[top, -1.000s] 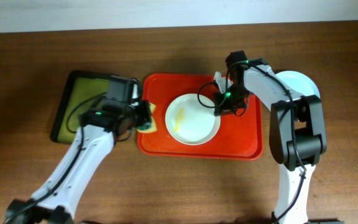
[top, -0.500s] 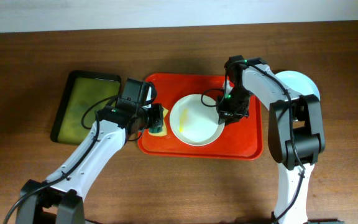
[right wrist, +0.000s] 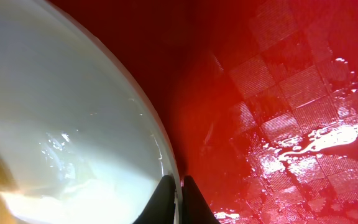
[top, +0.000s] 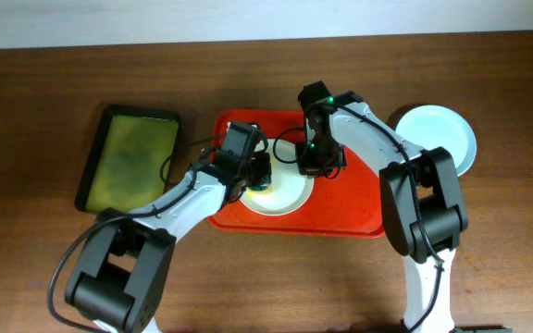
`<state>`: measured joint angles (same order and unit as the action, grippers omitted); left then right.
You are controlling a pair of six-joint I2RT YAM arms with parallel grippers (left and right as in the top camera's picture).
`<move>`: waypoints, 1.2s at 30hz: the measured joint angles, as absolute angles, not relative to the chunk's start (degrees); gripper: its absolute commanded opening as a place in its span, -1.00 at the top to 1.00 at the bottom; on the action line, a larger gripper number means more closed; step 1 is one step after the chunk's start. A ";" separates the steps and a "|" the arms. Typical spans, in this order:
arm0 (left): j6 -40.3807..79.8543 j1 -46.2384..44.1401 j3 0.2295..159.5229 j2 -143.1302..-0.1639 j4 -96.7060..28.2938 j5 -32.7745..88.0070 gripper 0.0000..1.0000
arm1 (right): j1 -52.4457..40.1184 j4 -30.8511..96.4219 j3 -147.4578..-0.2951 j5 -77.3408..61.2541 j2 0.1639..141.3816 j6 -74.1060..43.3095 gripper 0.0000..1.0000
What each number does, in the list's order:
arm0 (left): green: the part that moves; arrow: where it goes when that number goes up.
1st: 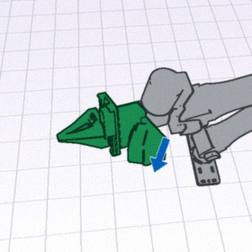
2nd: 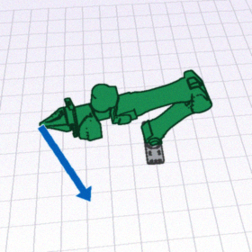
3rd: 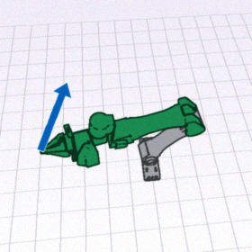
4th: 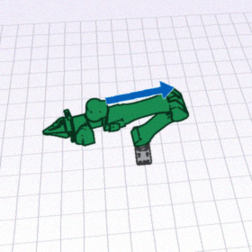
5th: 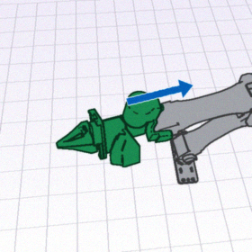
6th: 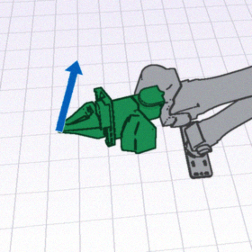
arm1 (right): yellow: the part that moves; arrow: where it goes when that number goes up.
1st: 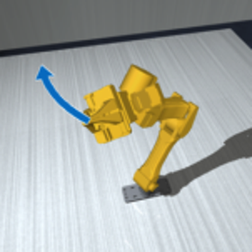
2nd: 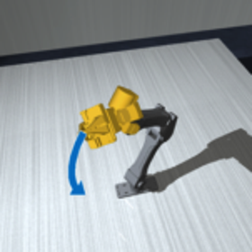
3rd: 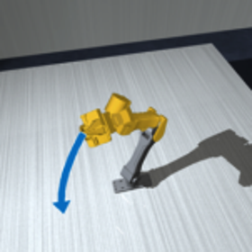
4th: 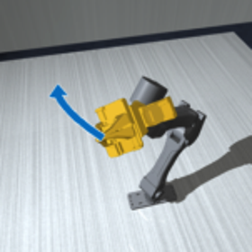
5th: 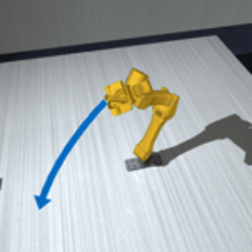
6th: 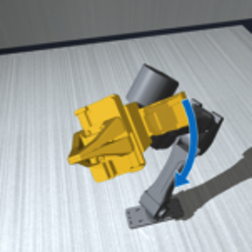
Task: Clean dirty plates on tray and stack at the side
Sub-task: 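Scrub the cream plate with the sponge in the left gripper, then lift the cream plate with the right gripper and stack it on the blue plates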
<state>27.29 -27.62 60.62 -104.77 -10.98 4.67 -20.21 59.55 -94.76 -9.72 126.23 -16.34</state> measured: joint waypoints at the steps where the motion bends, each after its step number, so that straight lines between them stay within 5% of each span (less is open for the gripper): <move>1: 27.27 -27.64 60.62 -106.24 -11.05 0.89 1.00 | -20.21 59.53 -94.76 -9.72 126.23 -16.36 0.92; 10: 27.24 -29.19 62.30 -105.71 -18.90 -21.30 1.00 | -20.88 55.55 -91.94 -10.76 124.81 -16.51 0.91; 16: 32.86 -27.83 62.26 -104.12 -15.86 0.36 1.00 | -20.88 55.11 -91.64 -10.76 124.66 -16.56 0.91; 20: 30.41 -27.73 62.78 -108.81 -15.86 2.33 1.00 | -20.88 55.02 -91.59 -10.76 124.64 -16.56 0.91; 25: 26.52 -29.02 63.61 -108.14 -21.74 -19.77 1.00 | -20.91 54.52 -91.57 -11.20 124.64 -16.53 0.92; 30: 23.27 -27.59 63.61 -99.59 -22.92 -29.02 1.00 | -21.06 54.63 -91.74 -11.42 124.66 -16.56 0.92; 33: 23.09 -22.41 63.99 -89.71 -25.23 -20.14 1.00 | -21.34 66.13 -101.25 -7.22 126.72 -14.81 0.92; 36: 23.03 -12.93 64.51 -88.47 -35.20 -14.96 1.00 | -27.38 79.53 -123.50 13.34 127.37 -14.20 0.92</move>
<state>23.03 -12.93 64.51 -88.47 -35.20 -14.96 -27.38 79.53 -123.50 13.34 127.37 -14.20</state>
